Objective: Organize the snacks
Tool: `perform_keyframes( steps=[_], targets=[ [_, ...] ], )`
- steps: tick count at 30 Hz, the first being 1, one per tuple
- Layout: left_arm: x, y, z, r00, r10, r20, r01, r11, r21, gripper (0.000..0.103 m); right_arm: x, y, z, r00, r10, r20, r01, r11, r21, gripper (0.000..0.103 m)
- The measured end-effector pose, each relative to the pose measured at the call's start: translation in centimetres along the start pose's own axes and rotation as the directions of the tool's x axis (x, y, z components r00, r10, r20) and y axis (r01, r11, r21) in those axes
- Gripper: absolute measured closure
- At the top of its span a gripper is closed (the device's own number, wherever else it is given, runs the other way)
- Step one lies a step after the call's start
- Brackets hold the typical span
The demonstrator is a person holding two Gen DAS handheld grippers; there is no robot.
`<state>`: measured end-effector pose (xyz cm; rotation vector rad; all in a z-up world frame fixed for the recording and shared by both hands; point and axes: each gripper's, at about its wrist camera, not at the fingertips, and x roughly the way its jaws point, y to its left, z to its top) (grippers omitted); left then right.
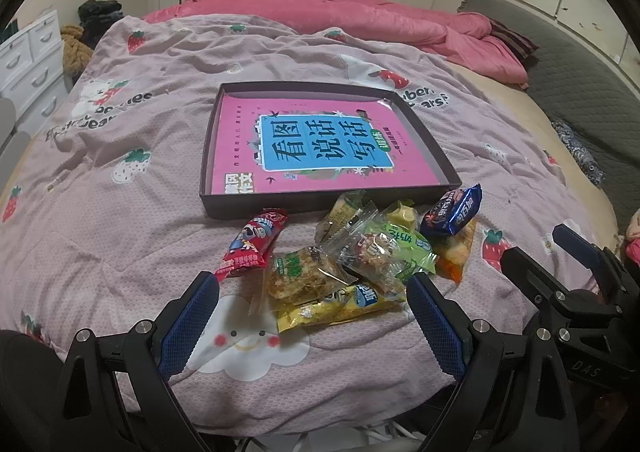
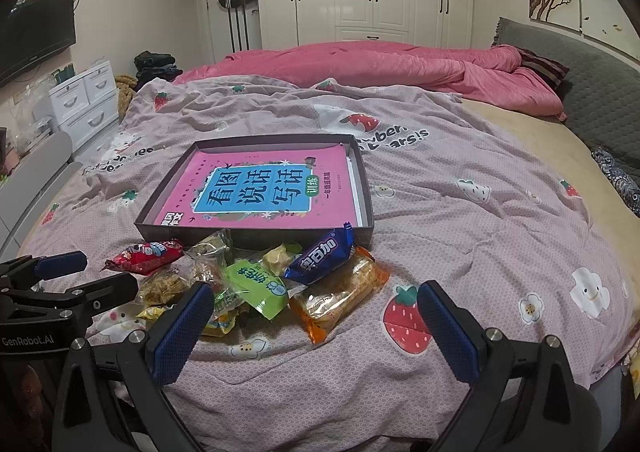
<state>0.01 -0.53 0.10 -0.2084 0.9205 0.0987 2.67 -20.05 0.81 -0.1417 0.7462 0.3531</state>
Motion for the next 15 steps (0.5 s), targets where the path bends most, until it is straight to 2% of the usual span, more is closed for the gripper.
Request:
perform_keyframes(
  steps=[15],
  targets=[
    [0.10,0.09,-0.05,1.000,0.007,0.006,-0.007,1.000,0.000,0.008,0.03,-0.01,-0.02,1.000,-0.001,0.003,0.001,1.000,-0.003,0.001]
  ],
)
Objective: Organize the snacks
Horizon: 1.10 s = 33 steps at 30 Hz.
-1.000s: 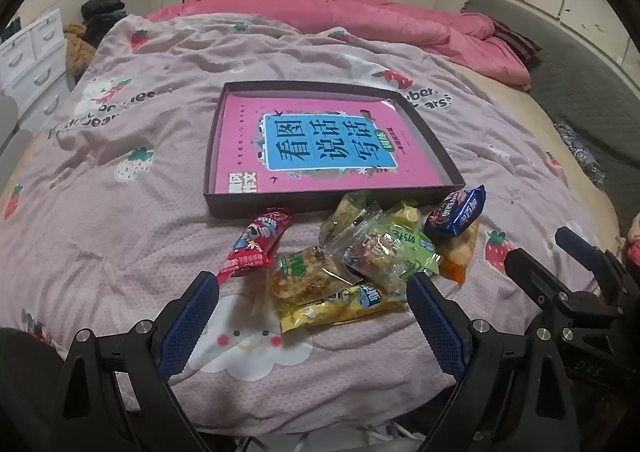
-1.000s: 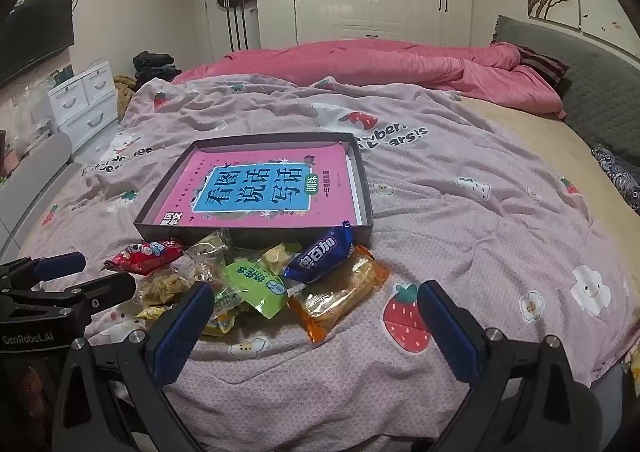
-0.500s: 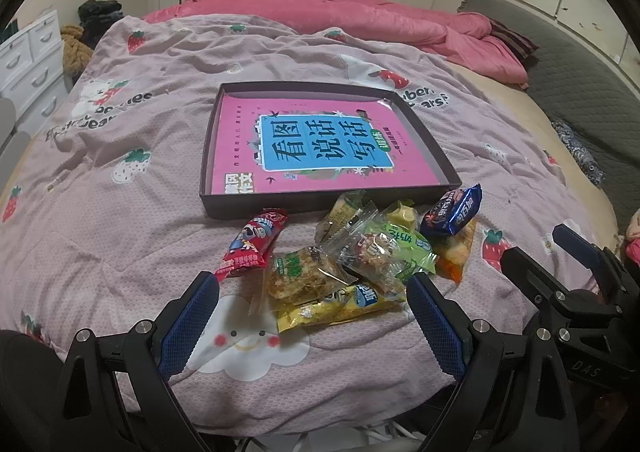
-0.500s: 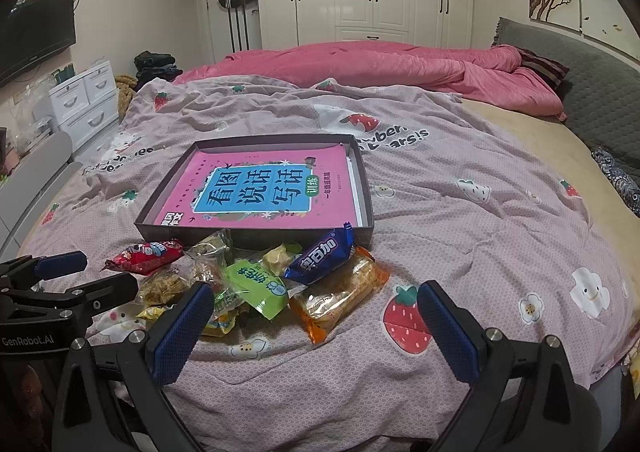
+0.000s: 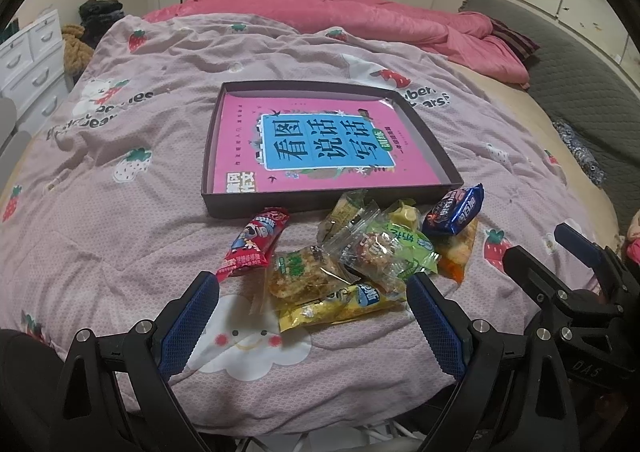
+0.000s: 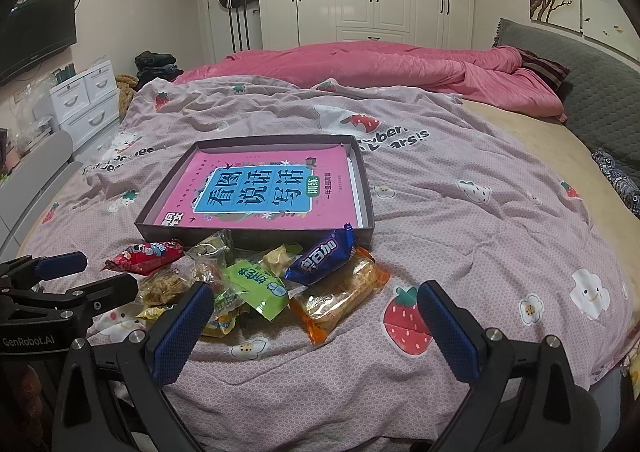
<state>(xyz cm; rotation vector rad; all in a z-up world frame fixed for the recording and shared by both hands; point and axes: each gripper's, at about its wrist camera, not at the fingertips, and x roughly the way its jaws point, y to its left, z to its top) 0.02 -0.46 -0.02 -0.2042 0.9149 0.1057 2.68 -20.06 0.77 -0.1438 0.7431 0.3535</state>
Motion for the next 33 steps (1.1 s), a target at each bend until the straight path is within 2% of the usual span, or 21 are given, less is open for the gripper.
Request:
perform_keyframes(
  steps=[10,16,18,24,26,33],
  targets=[
    [0.3,1.0,0.1,1.000,0.017,-0.015,-0.018,1.000,-0.021,0.008,0.4,-0.5,0.3,1.000,0.006,-0.007,-0.006,1.000,0.020,0.001],
    [1.1,2.3,0.4,0.999,0.001,-0.037,-0.004,0.997,-0.073,0.008,1.3,-1.0,0.5,1.000,-0.002,-0.014,0.002,1.000,0.021,0.001],
    [1.3,2.9,0.6,0.998,-0.003,-0.066,-0.004,0.995,-0.101,0.008,1.7,-1.0,0.5,1.000,-0.007,-0.018,0.007,1.000,0.015,0.001],
    [2.2,4.8,0.9,0.998,0.019,-0.063,-0.028,0.989,-0.144,0.008,2.2,-1.2,0.6,1.000,-0.005,-0.020,0.005,1.000,0.014,0.001],
    [2.8,5.3,1.2,0.998,0.002,-0.064,-0.012,0.987,-0.162,0.008,2.5,-1.2,0.7,1.000,-0.007,-0.017,0.007,1.000,0.012,0.001],
    [4.5,6.2,2.0,0.995,-0.005,-0.103,-0.012,0.986,-0.164,0.008,3.6,-1.6,1.0,1.000,-0.001,-0.031,0.002,1.000,0.027,0.001]
  ],
)
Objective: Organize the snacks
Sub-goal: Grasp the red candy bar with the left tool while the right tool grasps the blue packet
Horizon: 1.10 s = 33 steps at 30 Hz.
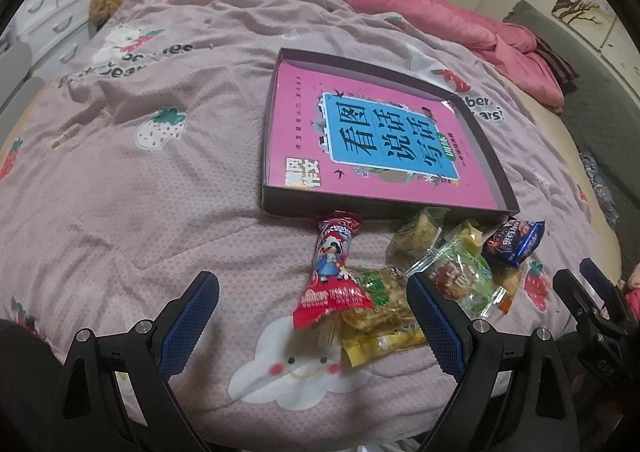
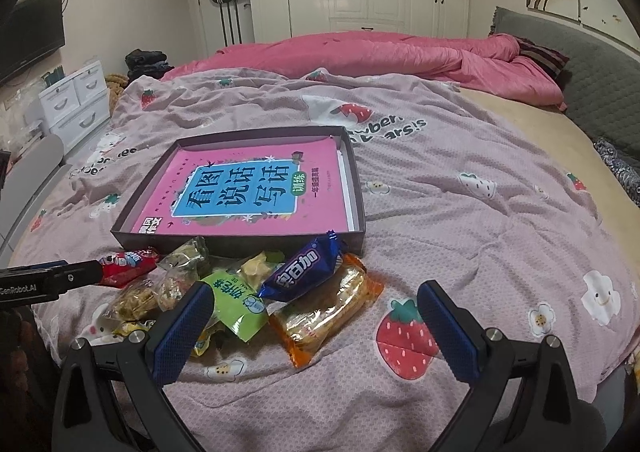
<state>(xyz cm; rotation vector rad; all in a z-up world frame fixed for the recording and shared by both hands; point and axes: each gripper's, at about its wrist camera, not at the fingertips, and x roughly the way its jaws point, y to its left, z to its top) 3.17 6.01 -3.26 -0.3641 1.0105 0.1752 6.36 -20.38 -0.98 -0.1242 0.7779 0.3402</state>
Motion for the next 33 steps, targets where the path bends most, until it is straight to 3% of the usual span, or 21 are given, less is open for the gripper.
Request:
perform_keyframes(
  steps=[9,17,21,24,28,33],
  targets=[
    [2.3,-0.4,0.7,0.998,-0.015,-0.061,0.017,1.000,0.025,0.008,2.4,-0.7,0.8,1.000,0.003,-0.028,-0.002,0.999,0.038,0.001],
    [3.2,-0.7,1.2,0.998,0.000,-0.061,0.003,0.999,0.049,0.008,4.7,-1.0,1.4,0.998,-0.019,-0.065,0.023,0.998,0.062,0.003],
    [3.7,-0.6,1.4,0.998,0.018,-0.058,-0.014,0.998,0.064,0.008,5.7,-0.7,1.5,0.997,-0.018,-0.081,0.023,0.998,0.057,0.017],
    [4.1,-0.6,1.6,0.998,0.020,-0.066,-0.015,0.997,0.071,0.009,6.3,-0.6,1.6,0.995,0.009,-0.098,-0.003,0.998,0.061,0.035],
    [4.5,-0.8,1.7,0.997,0.028,-0.070,-0.021,0.995,0.096,0.028,7.0,-0.4,1.5,0.993,0.031,-0.116,-0.025,0.998,0.057,0.051],
    [5.4,-0.9,1.7,0.995,0.006,-0.104,0.005,0.995,0.103,0.049,7.4,-0.6,1.5,0.992,0.043,-0.118,-0.034,0.996,0.077,0.054]
  ],
)
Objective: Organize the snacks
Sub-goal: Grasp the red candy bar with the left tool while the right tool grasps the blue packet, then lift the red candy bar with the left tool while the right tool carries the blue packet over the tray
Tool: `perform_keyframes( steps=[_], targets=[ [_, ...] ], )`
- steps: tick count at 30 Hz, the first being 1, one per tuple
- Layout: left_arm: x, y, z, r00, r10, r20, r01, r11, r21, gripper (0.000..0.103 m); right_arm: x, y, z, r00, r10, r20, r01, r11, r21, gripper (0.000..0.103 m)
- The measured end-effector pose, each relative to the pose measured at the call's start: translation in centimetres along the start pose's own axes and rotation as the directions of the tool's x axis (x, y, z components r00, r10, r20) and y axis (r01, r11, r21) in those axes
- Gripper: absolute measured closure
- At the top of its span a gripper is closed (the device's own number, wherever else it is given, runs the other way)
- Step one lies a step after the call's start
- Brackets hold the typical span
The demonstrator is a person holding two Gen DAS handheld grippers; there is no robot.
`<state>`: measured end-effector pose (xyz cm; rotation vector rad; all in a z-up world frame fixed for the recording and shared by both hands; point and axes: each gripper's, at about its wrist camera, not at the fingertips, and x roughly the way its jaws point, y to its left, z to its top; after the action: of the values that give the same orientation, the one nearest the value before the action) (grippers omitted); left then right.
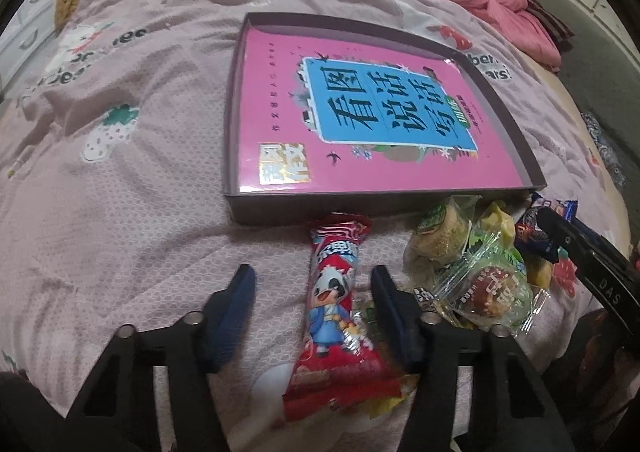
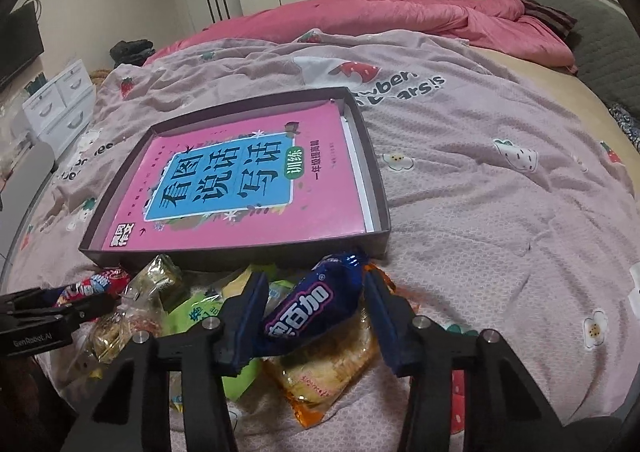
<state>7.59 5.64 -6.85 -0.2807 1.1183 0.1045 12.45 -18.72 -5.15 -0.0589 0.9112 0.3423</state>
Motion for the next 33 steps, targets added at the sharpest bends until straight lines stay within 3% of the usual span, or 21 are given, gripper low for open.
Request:
perform_keyframes(
  steps=[1,3,5,18,33],
  targets=[
    [0.1,-0.1,0.0,1.000,-0.004,-0.003,0.004,1.000,0.002,0.052,0.0,-0.1,0.0,1.000,0.003,0.000,-0.003,1.000,0.004,0.056],
    [0.4,-0.2,0.0,1.000,-0.020,-0.011,0.020,1.000,0.005,0.070,0.0,-0.4,0.0,1.000,0.011,0.000,-0.011,1.000,0.013,0.060],
    [0.5,-0.2,0.0,0.999,-0.039,-0.016,0.039,0.999,0.002,0.080,-0.2,-0.7,0.1,1.000,0.021,0.005,-0.021,1.000,0.021,0.063],
    [-1.4,0.0,0.0,0.995,-0.099,0.027,0.100,0.995,-0.019,0.083,-2.4,-1.7,0.3,0.991,0.107,0.080,-0.111,0.993,0.050,0.078],
    [-4.7,-0.4,0.3,0.981,-0.135,0.137,0.135,0.991,0.011,0.083,-4.6,-0.5,1.3,0.973,0.148,0.179,-0.146,0.989,-0.025,0.079]
  ],
)
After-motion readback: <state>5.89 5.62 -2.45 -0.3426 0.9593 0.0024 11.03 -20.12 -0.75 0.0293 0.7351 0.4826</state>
